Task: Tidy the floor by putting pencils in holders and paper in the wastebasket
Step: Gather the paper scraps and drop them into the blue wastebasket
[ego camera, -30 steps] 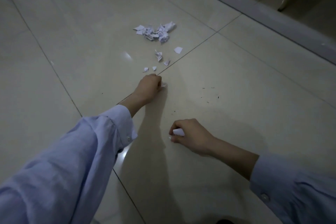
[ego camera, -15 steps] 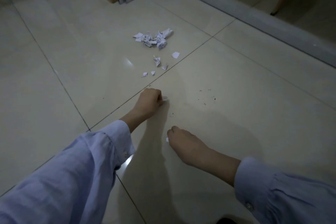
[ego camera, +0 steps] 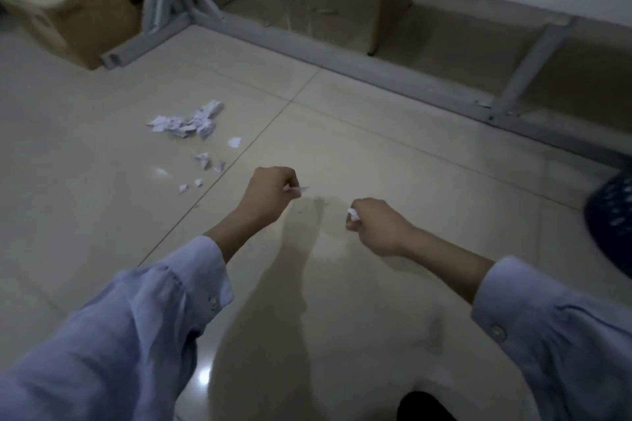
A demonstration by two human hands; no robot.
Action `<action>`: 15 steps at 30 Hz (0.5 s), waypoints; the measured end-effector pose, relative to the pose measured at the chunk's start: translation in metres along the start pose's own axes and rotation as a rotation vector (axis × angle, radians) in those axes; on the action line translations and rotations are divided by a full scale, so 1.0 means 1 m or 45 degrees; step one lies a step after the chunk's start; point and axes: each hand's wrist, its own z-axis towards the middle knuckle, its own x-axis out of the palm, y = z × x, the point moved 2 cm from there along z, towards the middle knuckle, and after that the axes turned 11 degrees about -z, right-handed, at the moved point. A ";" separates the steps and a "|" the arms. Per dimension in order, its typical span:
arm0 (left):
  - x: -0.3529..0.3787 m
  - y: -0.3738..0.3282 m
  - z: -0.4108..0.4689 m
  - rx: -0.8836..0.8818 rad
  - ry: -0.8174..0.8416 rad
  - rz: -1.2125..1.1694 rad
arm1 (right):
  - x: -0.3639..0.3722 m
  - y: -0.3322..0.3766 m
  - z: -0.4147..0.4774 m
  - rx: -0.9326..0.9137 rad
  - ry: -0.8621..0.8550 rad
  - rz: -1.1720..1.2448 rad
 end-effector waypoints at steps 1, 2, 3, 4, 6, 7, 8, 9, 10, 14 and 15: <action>0.003 -0.014 0.005 0.041 0.022 -0.009 | -0.012 -0.010 -0.006 0.051 -0.049 0.032; 0.006 -0.030 0.010 0.094 0.044 -0.021 | -0.024 -0.020 -0.013 0.106 -0.101 0.057; 0.011 -0.049 0.016 0.156 0.068 -0.038 | -0.038 -0.032 -0.023 0.171 -0.161 0.083; 0.013 -0.065 0.021 0.206 0.077 -0.060 | -0.051 -0.042 -0.031 0.219 -0.219 0.107; 0.019 -0.103 0.031 0.312 0.093 -0.122 | -0.080 -0.064 -0.054 0.333 -0.359 0.149; 0.022 -0.122 0.035 0.365 0.091 -0.155 | -0.095 -0.075 -0.066 0.391 -0.436 0.149; 0.024 -0.142 0.040 0.426 0.090 -0.172 | -0.111 -0.085 -0.079 0.450 -0.524 0.131; 0.027 -0.163 0.045 0.493 0.085 -0.176 | -0.126 -0.095 -0.091 0.505 -0.612 0.098; 0.029 -0.185 0.050 0.555 0.082 -0.178 | -0.141 -0.104 -0.105 0.552 -0.701 0.059; 0.040 -0.276 0.063 0.803 0.059 -0.204 | -0.197 -0.140 -0.171 0.710 -1.000 -0.115; 0.044 -0.300 0.063 0.872 0.058 -0.237 | -0.208 -0.148 -0.188 0.748 -1.050 -0.166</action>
